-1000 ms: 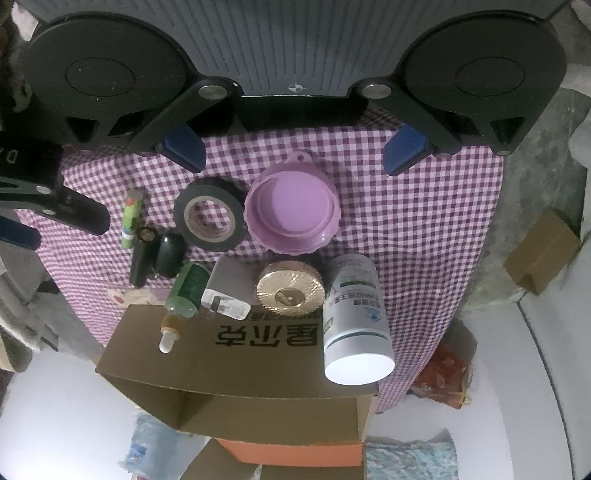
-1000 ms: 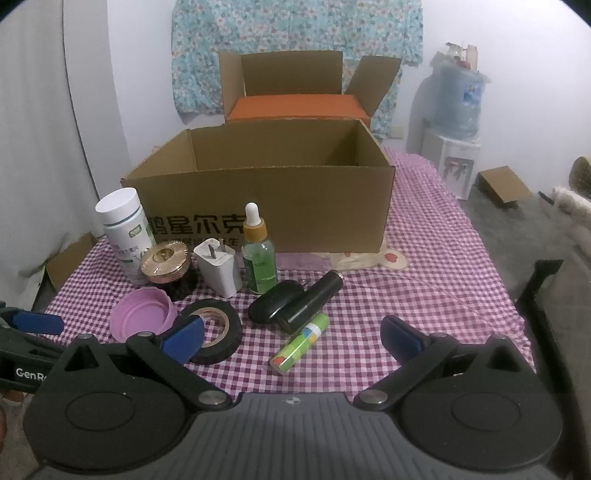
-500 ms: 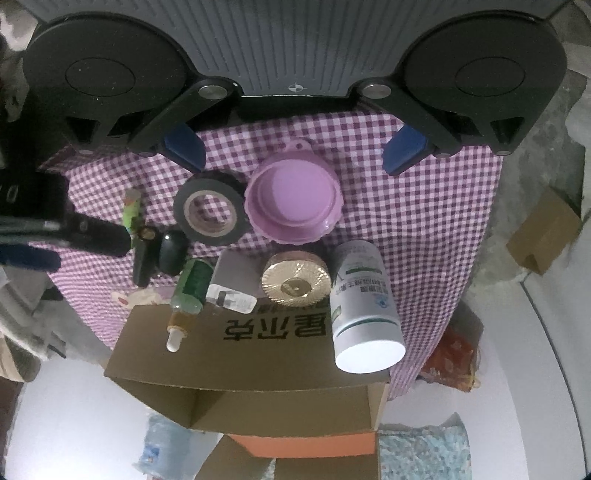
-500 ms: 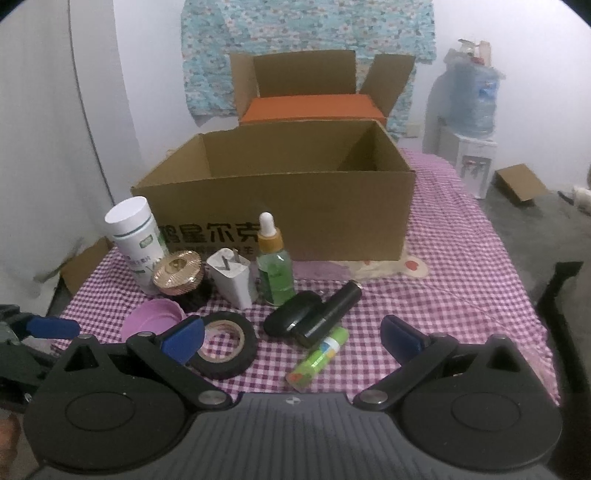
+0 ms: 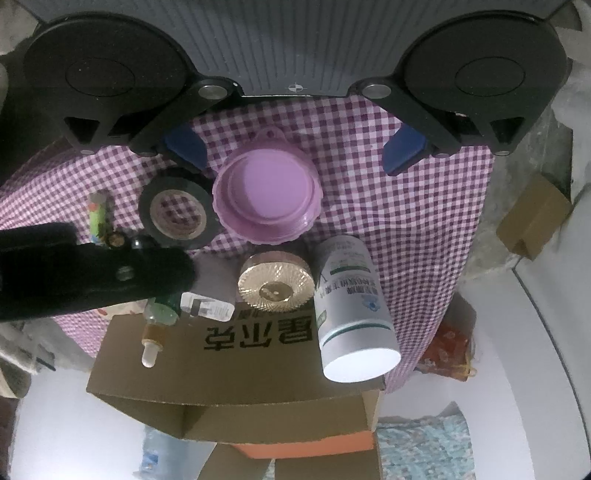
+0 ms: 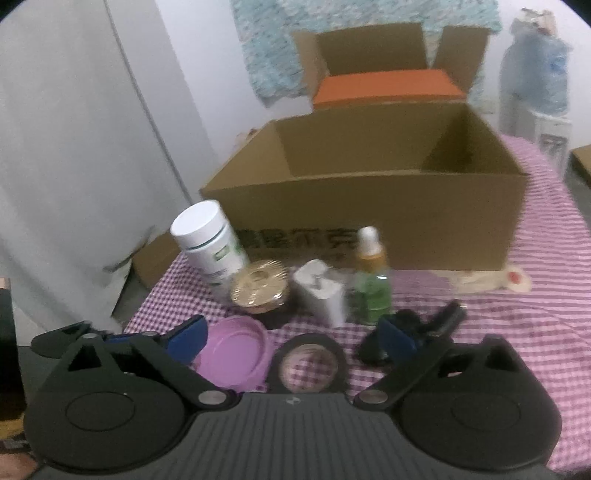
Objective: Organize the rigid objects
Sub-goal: 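Move the right tool to the pink plastic lid and close on its rim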
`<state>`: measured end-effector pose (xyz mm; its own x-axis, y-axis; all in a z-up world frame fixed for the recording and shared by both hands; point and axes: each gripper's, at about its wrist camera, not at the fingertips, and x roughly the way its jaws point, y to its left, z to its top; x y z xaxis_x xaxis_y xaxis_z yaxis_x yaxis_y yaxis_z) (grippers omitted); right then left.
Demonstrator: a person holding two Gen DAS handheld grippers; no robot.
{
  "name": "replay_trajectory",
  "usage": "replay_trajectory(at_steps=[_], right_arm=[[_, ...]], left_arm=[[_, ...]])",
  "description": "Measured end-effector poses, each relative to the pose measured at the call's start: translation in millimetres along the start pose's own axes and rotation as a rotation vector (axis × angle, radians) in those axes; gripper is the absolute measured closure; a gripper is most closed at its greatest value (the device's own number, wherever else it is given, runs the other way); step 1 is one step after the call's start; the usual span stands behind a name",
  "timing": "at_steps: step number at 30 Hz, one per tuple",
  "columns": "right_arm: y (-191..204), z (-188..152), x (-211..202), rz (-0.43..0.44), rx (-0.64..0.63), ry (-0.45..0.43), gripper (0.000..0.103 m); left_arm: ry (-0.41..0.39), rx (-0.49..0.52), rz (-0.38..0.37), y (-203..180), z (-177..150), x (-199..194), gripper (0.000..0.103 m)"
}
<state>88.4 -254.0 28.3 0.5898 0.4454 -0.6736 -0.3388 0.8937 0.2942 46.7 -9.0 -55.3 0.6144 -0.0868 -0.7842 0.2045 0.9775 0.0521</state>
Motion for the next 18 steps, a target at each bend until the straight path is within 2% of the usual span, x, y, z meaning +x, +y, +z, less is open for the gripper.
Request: replay_trajectory(at_steps=[4, 8, 10, 18], right_arm=[[9.3, 3.4, 17.6, 0.038, -0.029, 0.052, 0.027], [17.8, 4.8, 36.8, 0.062, -0.066, 0.1, 0.037], [20.6, 5.8, 44.4, 0.07, -0.077, 0.119, 0.038], [31.0, 8.0, 72.5, 0.083, -0.145, 0.186, 0.065]], left_arm=[[-0.007, 0.007, -0.015, 2.2, -0.7, 4.3, 0.008], [-0.021, 0.015, -0.03, 1.8, -1.2, 5.0, 0.014], [-0.02, 0.014, -0.045, 1.6, -1.0, 6.0, 0.017], [-0.012, 0.021, -0.081, 0.5, 0.8, 12.8, 0.03]])
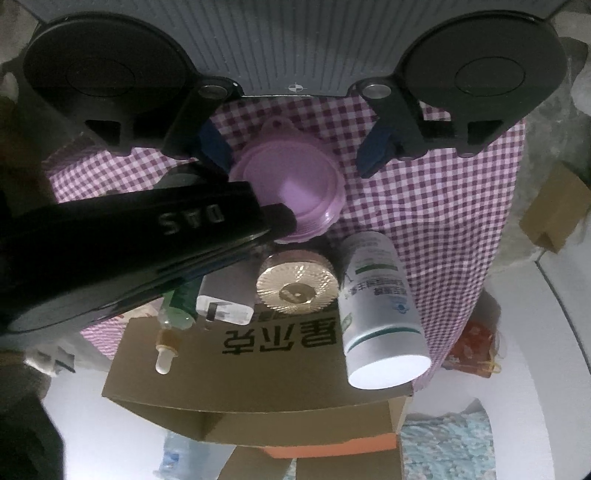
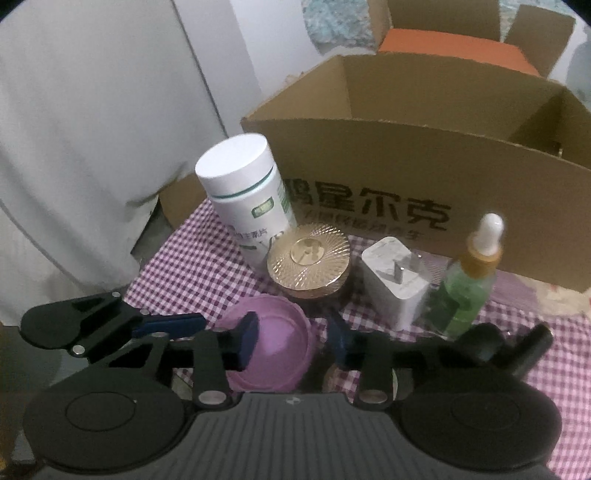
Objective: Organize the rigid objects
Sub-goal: 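Move the right tool to the pink plastic lid and close on its rim, then lift the pink lid with the right tool and carry it over the cardboard box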
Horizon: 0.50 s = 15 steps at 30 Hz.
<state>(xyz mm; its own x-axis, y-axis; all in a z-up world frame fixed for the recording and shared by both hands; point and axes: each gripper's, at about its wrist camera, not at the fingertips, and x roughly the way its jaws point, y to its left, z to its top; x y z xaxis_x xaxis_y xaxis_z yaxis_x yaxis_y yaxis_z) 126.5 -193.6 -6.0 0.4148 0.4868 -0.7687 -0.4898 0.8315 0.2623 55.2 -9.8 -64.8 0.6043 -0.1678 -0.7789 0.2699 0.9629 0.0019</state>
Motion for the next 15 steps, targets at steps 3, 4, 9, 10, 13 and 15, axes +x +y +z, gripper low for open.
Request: replay_trajectory(at_steps=[3, 4, 9, 10, 13, 15], right_arm=[[0.2, 1.4, 7.5, -0.005, -0.013, 0.021, 0.074], [-0.1, 1.7, 9.0, -0.004, -0.011, 0.028, 0.076], [1.5, 2.3, 11.0, 0.015, -0.008, 0.045, 0.077], [2.7, 2.9, 11.5, 0.019, -0.009, 0.047, 0.077], [6.2, 4.1, 15.1, 0.027, -0.019, 0.053, 0.077], [9.3, 5.2, 18.0, 0.034, -0.023, 0.056, 0.077]], left_arm=[[0.0, -0.002, -0.011, -2.1, 0.4, 1.6, 0.034], [0.0, -0.002, -0.009, -2.5, 0.4, 1.3, 0.034], [0.008, -0.014, 0.002, 0.8, -0.8, -0.8, 0.034], [0.011, -0.02, 0.003, 2.2, -1.3, -1.5, 0.034], [0.019, -0.032, 0.012, 5.7, -1.9, -3.1, 0.034], [0.029, -0.041, 0.018, 7.9, -1.6, -2.8, 0.033]])
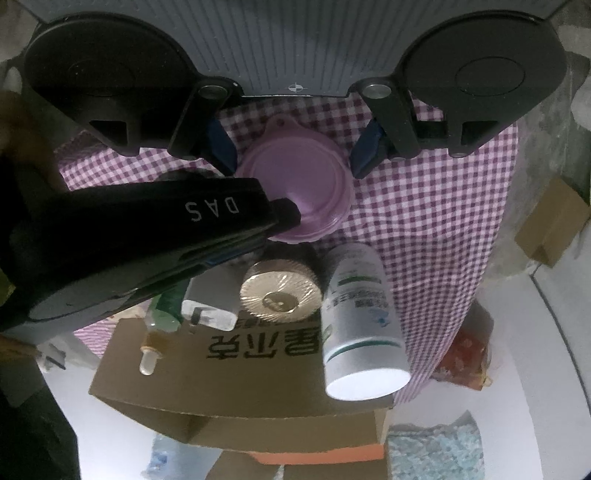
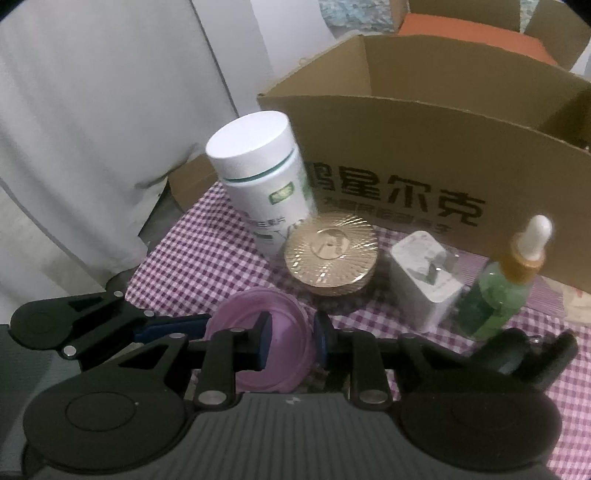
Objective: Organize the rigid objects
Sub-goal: 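Lift the pink lid with the right tool and carry it over the cardboard box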
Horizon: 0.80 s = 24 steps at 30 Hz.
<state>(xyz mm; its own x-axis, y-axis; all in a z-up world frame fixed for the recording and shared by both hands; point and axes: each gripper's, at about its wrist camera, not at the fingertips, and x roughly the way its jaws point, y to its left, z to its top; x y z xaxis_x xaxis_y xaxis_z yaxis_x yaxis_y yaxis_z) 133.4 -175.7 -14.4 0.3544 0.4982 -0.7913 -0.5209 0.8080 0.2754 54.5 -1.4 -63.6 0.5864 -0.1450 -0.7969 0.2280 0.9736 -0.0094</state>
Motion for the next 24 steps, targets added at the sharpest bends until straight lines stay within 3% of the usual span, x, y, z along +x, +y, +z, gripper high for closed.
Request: replay_trajectory(at_steps=[15, 24], right_arm=[[1.5, 1.7, 12.4, 0.007, -0.001, 0.015, 0.078], [-0.3, -0.2, 11.2, 0.001, 0.008, 0.002, 0.093]], left_arm=[[0.016, -0.033, 0.018, 7.0, 3.4, 6.4, 0.033], [0.003, -0.042, 0.028, 8.5, 3.5, -1.1, 0.034]])
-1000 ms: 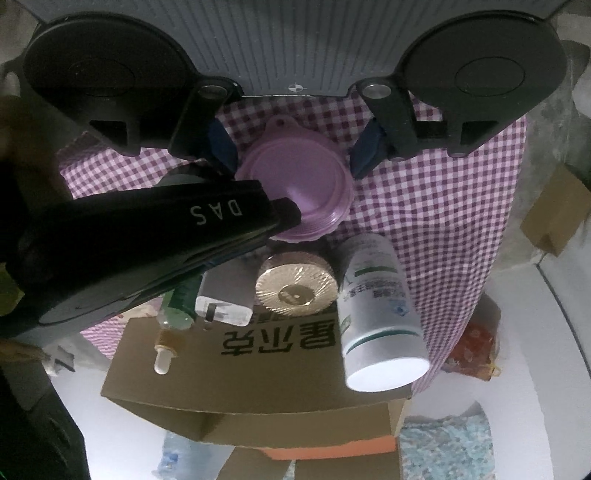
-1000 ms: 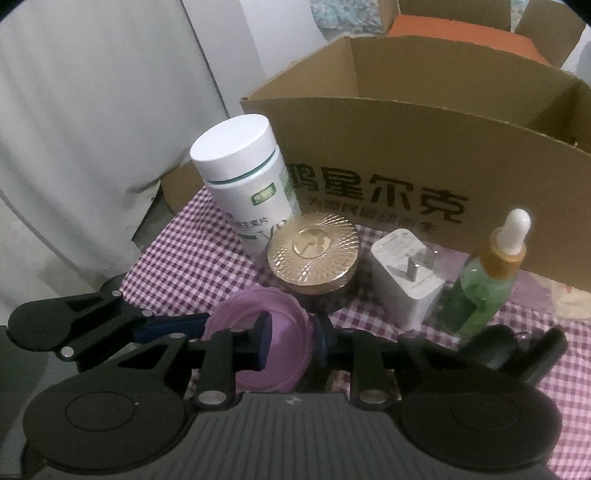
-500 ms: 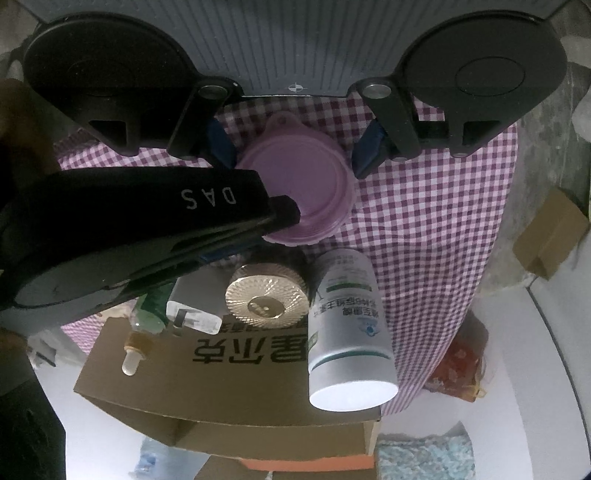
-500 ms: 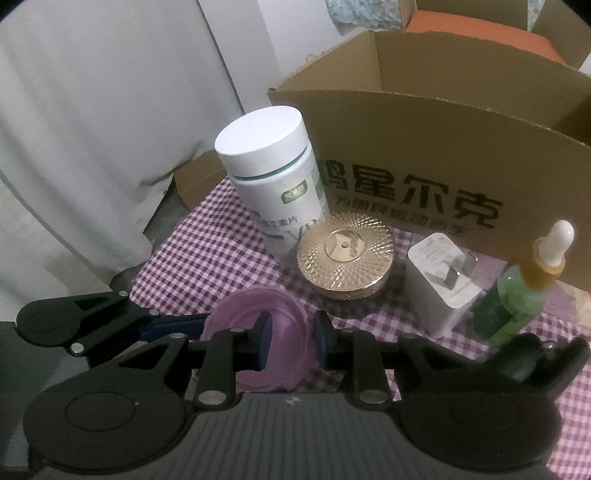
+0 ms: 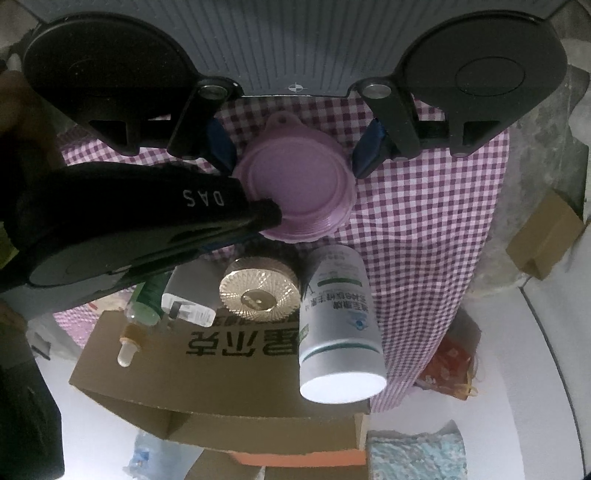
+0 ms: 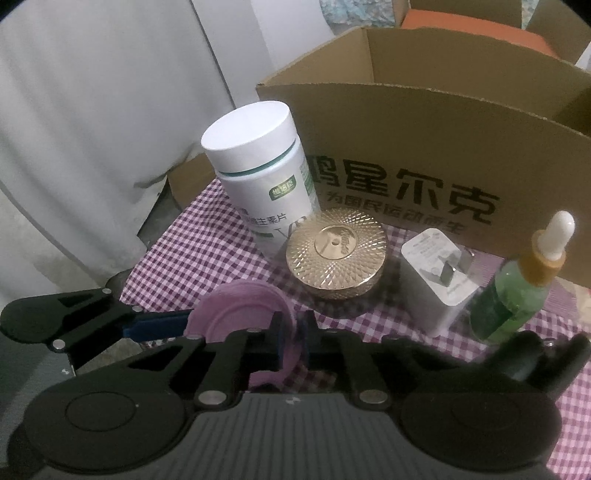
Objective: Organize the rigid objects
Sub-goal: 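Lift the pink lid with the right tool and carry it over the cardboard box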
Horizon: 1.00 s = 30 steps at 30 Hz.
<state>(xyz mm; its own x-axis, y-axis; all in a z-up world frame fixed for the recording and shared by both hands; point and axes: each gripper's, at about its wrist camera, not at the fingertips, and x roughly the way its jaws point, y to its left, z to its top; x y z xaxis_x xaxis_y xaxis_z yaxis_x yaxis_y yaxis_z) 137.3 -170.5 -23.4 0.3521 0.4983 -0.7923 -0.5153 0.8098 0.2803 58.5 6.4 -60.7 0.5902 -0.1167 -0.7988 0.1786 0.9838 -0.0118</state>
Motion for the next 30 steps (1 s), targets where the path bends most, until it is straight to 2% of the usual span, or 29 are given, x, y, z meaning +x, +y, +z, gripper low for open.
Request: replay_trajectory(at_steps=[7, 16, 22, 30], right_arm=[[12.3, -1.6, -16.2, -0.009, -0.022, -0.038, 0.093], [43.2, -1.6, -61.8, -0.055, -0.108, -0.147, 0.093], [70.4, 11.2, -107.1, -0.121, -0.226, -0.28, 0.093], [74.4, 69.8, -146.5, -0.139, -0.273, -0.344, 0.093]], left_arm=[[-0.045, 0.0, 0.017, -3.0, -1.0, -23.5, 0.034], [-0.16, -0.003, 0.028, -7.6, 4.6, -71.3, 0.034], [-0.277, 0.012, 0.032, -9.2, 30.3, -107.2, 0.034], [-0.351, 0.043, 0.027, -6.6, 88.9, -114.4, 0.034]])
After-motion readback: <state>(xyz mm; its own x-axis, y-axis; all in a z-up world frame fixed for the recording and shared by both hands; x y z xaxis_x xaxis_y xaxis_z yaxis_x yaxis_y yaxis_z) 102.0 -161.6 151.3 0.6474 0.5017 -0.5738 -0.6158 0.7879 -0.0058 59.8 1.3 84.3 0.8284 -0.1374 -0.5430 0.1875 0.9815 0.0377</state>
